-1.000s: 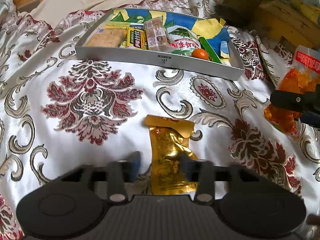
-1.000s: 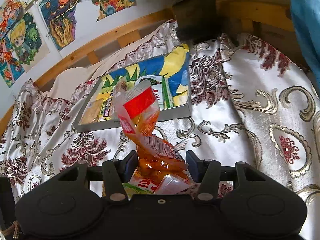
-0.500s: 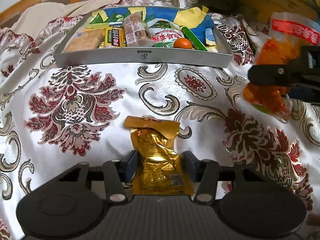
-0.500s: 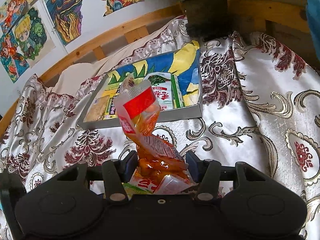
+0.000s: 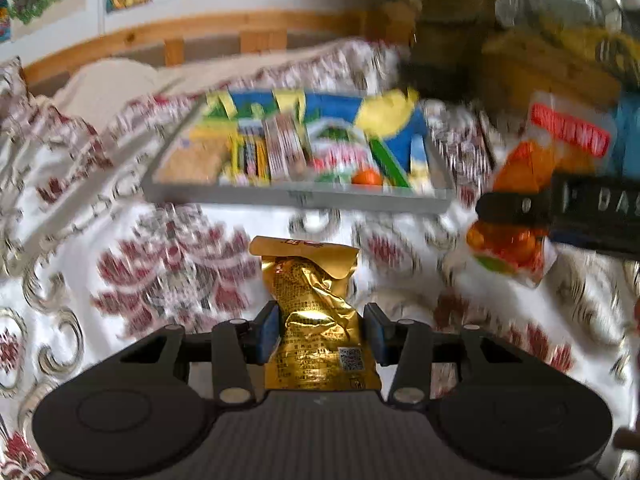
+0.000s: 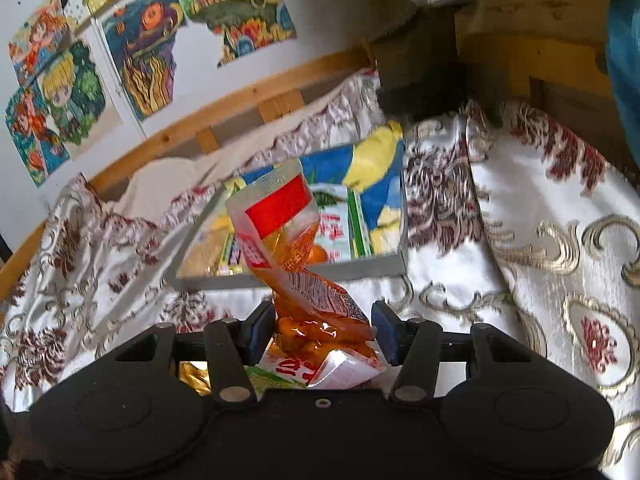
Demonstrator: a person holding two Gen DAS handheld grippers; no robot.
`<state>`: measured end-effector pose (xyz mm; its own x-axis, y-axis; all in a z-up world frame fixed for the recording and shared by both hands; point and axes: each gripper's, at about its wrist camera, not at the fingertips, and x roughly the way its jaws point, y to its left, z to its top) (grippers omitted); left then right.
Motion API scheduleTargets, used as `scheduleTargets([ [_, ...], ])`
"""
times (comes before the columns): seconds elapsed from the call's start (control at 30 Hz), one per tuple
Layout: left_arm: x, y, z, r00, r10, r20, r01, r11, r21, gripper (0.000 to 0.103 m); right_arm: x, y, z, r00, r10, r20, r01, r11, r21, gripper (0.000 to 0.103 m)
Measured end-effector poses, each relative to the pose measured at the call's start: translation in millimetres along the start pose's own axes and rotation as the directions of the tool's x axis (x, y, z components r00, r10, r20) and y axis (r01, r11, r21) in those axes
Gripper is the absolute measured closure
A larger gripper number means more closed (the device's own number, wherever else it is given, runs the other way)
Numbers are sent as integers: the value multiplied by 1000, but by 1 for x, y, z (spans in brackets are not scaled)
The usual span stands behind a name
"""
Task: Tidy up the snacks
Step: 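Carry gold packet into the tray with left tool while right tool carries the bag there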
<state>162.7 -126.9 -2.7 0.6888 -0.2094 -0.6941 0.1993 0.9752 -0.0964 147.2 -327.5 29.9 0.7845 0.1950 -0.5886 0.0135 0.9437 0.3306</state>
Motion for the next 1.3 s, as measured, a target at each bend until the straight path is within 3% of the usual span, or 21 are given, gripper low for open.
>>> scheduleTargets([
  [0.23, -4, 8, 50, 989, 17, 148, -8, 998, -60, 53, 8, -6, 27, 990, -27, 136, 29, 999, -15, 48],
  [0.47, 40, 12, 114, 976, -11, 217, 29, 996, -81, 53, 40, -23, 59, 974, -34, 226, 25, 999, 43, 48],
  [0.67, 97, 4, 158, 980, -50, 192, 56, 998, -30, 53, 75, -37, 80, 983, -25, 184, 13, 998, 67, 48],
  [0.83, 144, -2, 169, 985, -130, 113, 140, 986, -85, 53, 97, -52, 82, 994, -25, 109, 4, 982, 190, 48],
  [1.1, 174, -9, 160, 993, -93, 72, 99, 992, -78, 53, 114, -43, 74, 994, -39, 101, 26, 992, 124, 48],
  [1.3, 183, 2, 158, 997, -72, 17, 74, 992, -103, 52, 127, -28, 66, 993, -97, 70, 99, 995, -27, 48],
])
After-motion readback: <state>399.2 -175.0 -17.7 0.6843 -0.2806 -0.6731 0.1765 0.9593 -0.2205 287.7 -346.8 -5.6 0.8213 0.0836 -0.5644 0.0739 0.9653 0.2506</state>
